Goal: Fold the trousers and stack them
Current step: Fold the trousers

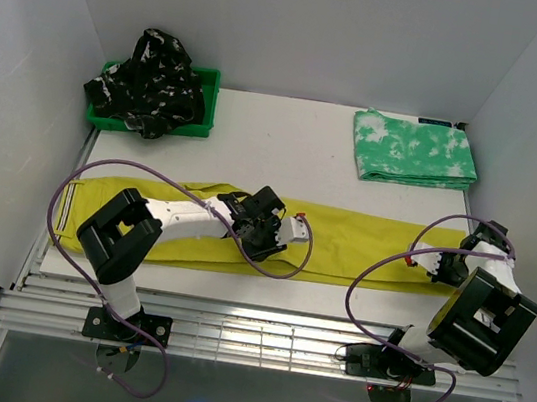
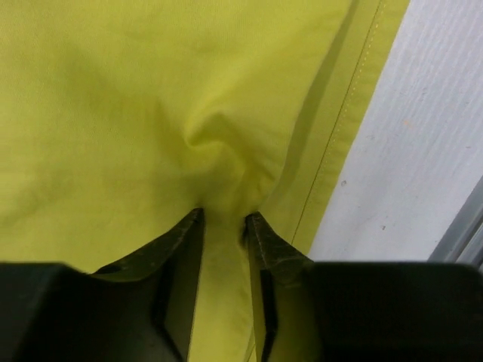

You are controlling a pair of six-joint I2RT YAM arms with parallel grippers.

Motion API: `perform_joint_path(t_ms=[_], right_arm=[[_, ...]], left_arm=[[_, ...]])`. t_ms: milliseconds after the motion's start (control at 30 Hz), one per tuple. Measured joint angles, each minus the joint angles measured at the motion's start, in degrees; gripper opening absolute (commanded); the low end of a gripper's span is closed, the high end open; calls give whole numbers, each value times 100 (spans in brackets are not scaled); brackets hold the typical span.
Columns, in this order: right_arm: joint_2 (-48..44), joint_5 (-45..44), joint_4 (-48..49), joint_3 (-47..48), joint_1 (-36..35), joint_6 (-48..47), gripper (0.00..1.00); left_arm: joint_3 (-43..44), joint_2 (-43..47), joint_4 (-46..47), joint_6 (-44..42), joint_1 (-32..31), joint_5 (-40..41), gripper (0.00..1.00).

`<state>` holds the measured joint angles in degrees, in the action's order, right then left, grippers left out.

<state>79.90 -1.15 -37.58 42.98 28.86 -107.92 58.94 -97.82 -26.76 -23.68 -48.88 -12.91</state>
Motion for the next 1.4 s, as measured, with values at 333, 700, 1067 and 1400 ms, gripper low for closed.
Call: perform_joint_path(t_ms=[333, 700, 1067, 1400], right_arm=[[11, 4, -31, 76, 0, 61, 8], [57, 284, -361, 754, 116, 81, 8], [-151, 190, -111, 48, 367, -334, 8], [127, -22, 378, -201, 372, -332, 8]], left_arm=[[0, 42, -17, 66, 0, 20, 0], [181, 647, -710, 107, 0, -358, 0], [92, 529, -964, 197, -68, -946, 0], [310, -409, -903, 450, -72, -1130, 0]])
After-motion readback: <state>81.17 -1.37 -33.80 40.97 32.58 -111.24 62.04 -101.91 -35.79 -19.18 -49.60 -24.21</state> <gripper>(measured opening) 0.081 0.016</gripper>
